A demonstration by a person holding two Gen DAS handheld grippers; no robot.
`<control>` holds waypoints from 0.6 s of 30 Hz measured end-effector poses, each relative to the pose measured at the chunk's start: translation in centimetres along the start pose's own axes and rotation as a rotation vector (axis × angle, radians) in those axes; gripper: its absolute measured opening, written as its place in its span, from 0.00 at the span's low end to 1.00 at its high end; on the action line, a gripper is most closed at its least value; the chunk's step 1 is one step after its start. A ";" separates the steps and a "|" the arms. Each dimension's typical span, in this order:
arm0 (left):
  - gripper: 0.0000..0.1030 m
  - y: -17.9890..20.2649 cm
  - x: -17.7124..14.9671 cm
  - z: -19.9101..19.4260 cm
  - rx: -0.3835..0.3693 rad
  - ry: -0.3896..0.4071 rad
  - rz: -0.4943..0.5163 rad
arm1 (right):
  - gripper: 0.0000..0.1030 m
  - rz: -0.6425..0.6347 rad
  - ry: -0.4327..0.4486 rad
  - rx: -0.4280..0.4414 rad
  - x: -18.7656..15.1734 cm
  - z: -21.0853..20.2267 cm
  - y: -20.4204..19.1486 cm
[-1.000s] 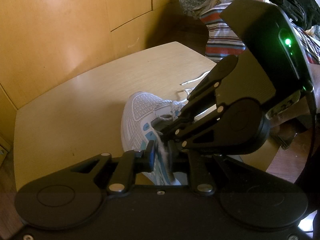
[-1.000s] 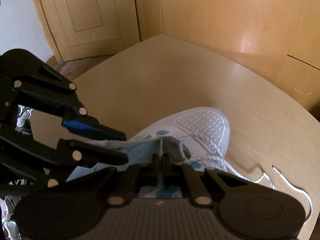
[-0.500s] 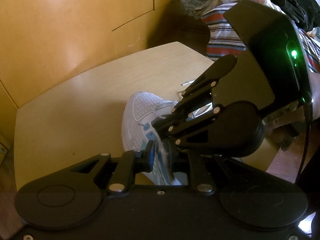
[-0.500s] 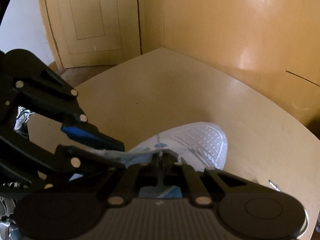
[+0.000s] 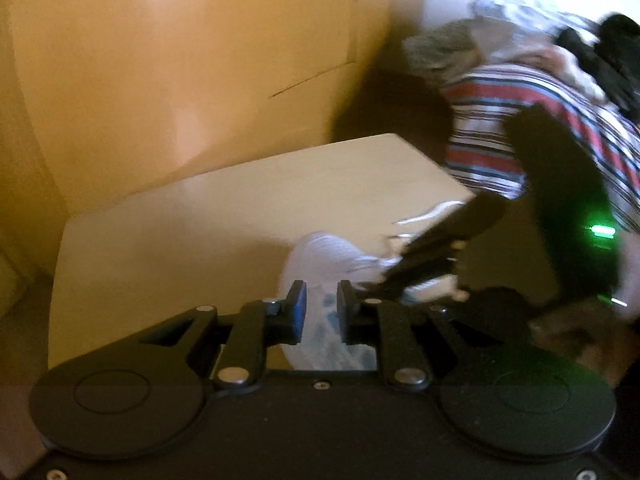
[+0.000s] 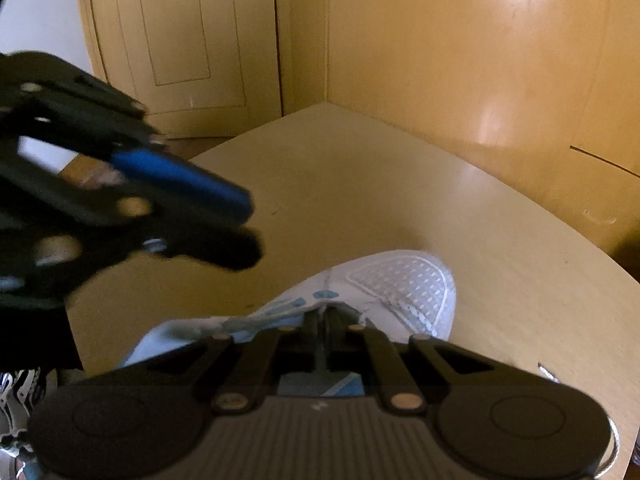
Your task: Lace up shoes with both hands
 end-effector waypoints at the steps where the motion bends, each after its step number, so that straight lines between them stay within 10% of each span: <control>1: 0.13 -0.3 -0.3 0.8 -0.011 -0.008 -0.051 | 0.04 -0.002 -0.001 -0.001 -0.1 0.1 -0.1; 18: 0.13 -1.1 -0.4 3.8 -0.054 -0.033 -0.248 | 0.04 0.011 0.011 -0.010 0.7 0.4 0.1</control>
Point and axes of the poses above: each gripper's, at about its wrist camera, not at the fingertips, and z roughly the way its jaws point, y to its right, x to its top, the point moved 5 cm from there along z, roughly the way its jaws point, and after that the axes turned 1 degree about -z, right-handed, at the moved point
